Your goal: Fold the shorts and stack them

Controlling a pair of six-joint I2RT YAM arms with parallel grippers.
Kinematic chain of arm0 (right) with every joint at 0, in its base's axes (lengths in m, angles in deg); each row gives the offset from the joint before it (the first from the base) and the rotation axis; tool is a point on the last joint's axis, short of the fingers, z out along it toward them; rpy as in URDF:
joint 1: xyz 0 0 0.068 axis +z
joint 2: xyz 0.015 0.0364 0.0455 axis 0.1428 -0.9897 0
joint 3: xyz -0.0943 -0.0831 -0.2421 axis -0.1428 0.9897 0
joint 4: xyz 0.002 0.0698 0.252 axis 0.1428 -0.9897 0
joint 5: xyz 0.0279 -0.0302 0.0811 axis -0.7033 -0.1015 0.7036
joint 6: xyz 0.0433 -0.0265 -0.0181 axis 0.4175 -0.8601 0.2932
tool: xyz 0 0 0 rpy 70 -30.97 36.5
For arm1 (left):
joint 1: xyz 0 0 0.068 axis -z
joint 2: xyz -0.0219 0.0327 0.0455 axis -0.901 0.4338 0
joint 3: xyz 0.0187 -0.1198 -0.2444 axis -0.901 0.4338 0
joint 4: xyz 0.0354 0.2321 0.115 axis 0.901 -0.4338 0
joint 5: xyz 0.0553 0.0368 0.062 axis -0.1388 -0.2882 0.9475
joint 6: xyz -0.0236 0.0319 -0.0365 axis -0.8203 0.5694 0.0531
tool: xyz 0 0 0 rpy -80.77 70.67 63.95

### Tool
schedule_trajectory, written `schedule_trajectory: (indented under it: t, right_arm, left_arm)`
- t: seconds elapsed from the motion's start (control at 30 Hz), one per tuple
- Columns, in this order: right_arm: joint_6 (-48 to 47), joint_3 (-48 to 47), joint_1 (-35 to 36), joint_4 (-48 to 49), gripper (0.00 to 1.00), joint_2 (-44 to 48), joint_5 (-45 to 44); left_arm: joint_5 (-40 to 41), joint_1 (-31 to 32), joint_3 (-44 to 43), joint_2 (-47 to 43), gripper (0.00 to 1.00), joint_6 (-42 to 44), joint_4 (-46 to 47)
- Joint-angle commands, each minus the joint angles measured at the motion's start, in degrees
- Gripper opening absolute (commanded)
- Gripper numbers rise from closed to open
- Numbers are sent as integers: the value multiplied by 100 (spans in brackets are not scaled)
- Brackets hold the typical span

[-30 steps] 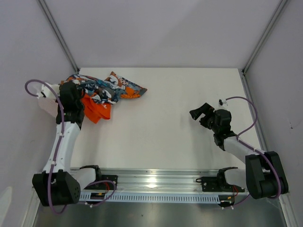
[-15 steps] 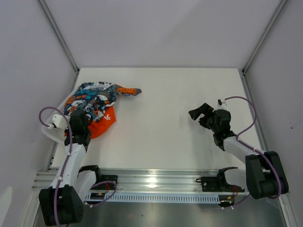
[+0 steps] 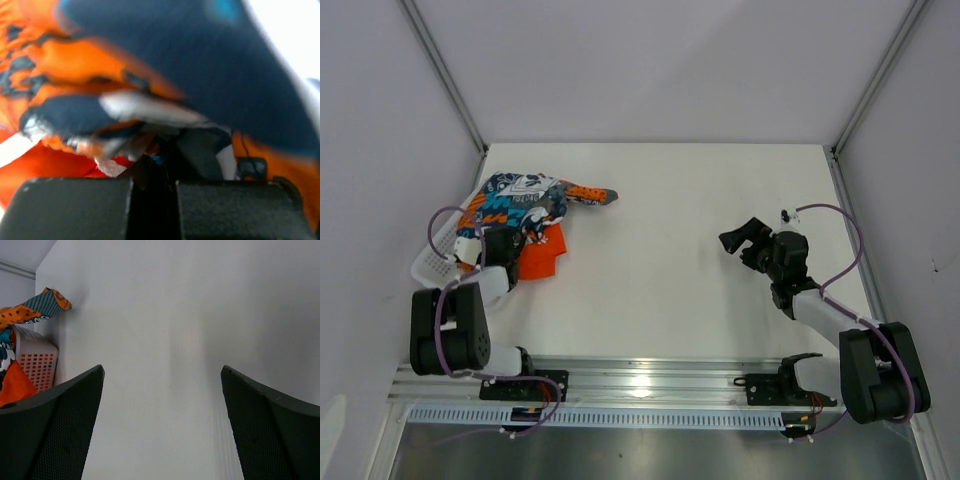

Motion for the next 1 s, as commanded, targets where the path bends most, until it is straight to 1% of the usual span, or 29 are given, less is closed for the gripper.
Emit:
schedule_trajectory:
  t: [0.0,0.07,0.1,0.13,0.2,0.27,0.3,0.37,0.47,0.6,0.63,0.67,0.7,0.73,0.77,0.8,0.83,0.87,0.9,0.97]
  right_arm:
    - [-34,-84,33,159,99,-16,-62]
    - [-43,-93,33,159,99,-51,-71]
    - [-35,-84,33,168,100,-60,-80]
    - [-52,-84,33,185,99,-86,-80]
    - [-52,-101,33,186,99,-130,-80]
    - [-61,-110,24,177,99,-174,-106]
    - [-61,-110,33,186,100,-191,-115]
    - [-61,-119,24,203,99,-235,-115]
    - [-70,-136,33,221,99,-314,-98]
    - [-79,-163,24,247,99,-428,-89]
    - [-79,-163,24,247,99,-446,-72]
    - [-70,-180,24,247,100,-455,-63]
    - [-78,-189,16,247,99,-455,-36]
    - [-87,-180,16,247,99,-446,-27]
    - [-79,-189,16,238,100,-429,-19]
    - [-96,-180,24,238,99,-385,-10]
    - [-96,-180,24,230,99,-359,-10]
    - [-105,-172,24,212,99,-324,-10]
    - [-114,-163,24,212,99,-245,-27]
    - [-140,-136,33,186,99,-174,-54]
  left_arm:
    - [-380,209,-502,787,0,-519,891]
    - [-162,384,-679,1095,0,-844,1182]
    - [-99,402,-827,1410,0,-967,1401]
    - [-46,420,-1038,1587,0,-1177,1490]
    - [-63,420,-1416,2069,0,-1337,1491]
    - [-37,411,-2100,2334,0,-1364,1316]
    - [-28,403,-2268,2475,0,-1364,1193]
    - [-54,342,-2856,2932,0,-1451,1051]
    - [-151,236,-3402,3573,0,-1574,1305]
    - [-178,95,-3948,4032,0,-1496,1359]
    - [-230,60,-4106,4084,2,-1426,1359]
    - [-300,42,-4255,4163,7,-1329,1359]
    - [-422,34,-4378,4173,14,-1207,1324]
    - [-728,-10,-4397,4173,32,-1023,1298]
    - [-888,-37,-4371,4068,38,-995,1280]
    - [-1029,-46,-4092,3971,50,-1038,1375]
    - [-1161,-54,-3933,3857,58,-1073,1533]
    - [-1406,-46,-3757,3595,64,-1108,1874]
    - [-1512,-54,-3347,3445,70,-1161,1964]
    - [-1767,-54,-3002,3137,74,-1162,2035]
